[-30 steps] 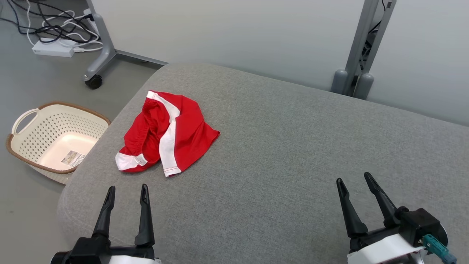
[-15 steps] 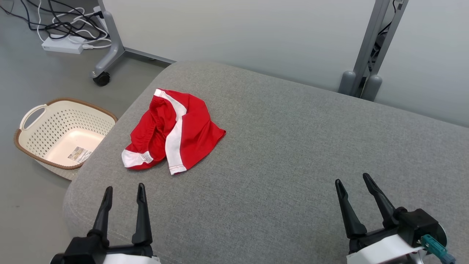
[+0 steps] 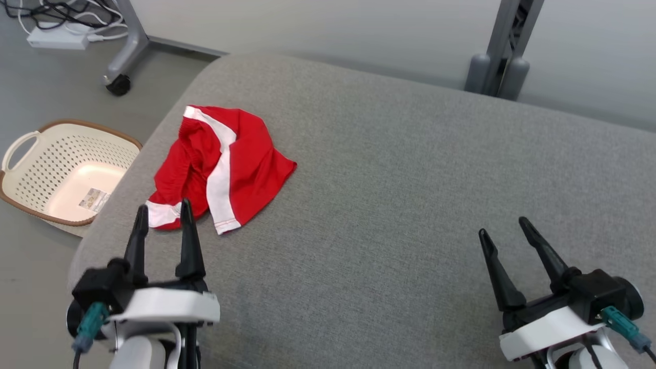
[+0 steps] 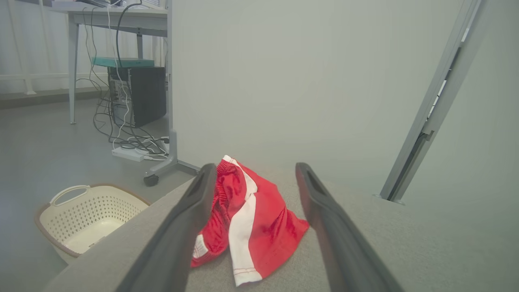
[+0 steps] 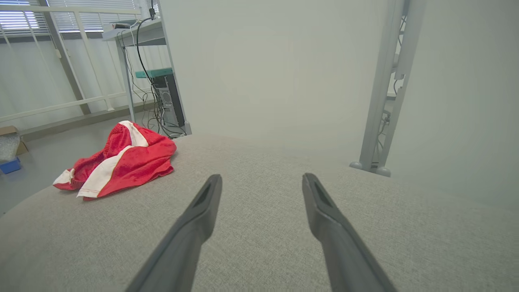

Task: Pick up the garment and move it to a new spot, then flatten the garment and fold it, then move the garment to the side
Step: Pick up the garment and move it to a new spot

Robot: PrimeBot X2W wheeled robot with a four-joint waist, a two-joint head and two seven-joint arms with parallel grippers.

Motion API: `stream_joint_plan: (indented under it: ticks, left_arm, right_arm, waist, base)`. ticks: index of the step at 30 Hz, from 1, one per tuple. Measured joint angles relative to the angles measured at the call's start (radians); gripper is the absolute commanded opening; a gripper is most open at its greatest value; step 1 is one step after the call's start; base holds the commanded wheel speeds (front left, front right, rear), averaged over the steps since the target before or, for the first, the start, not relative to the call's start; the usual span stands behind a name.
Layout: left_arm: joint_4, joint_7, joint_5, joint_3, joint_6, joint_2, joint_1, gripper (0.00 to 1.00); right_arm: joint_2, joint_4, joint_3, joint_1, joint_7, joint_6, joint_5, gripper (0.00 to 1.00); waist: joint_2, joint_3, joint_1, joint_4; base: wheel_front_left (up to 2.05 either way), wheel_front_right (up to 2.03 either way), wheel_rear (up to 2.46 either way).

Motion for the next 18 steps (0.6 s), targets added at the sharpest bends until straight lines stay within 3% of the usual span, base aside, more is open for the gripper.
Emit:
stream_joint_plan:
  ticks: [13, 18]
  left_arm:
    - [0.347, 0.003, -0.053, 0.013, -0.010, 0.003, -0.378, 1.00]
    - [0.532, 0.086, -0.056, 0.022, 0.007, 0.041, -0.505, 1.00]
  right_arm:
    - [-0.113, -0.010, 0.025, -0.098, 0.000, 0.000, -0.016, 1.00]
    - [-0.120, -0.010, 0.038, -0.130, 0.000, 0.000, -0.017, 1.00]
  waist:
    - [0.0000, 0.182, 0.0000, -0.048]
    - [0.0000, 0.223, 0.0000, -0.073]
  base:
    - [0.00, 0.00, 0.00]
    - [0.00, 0.00, 0.00]
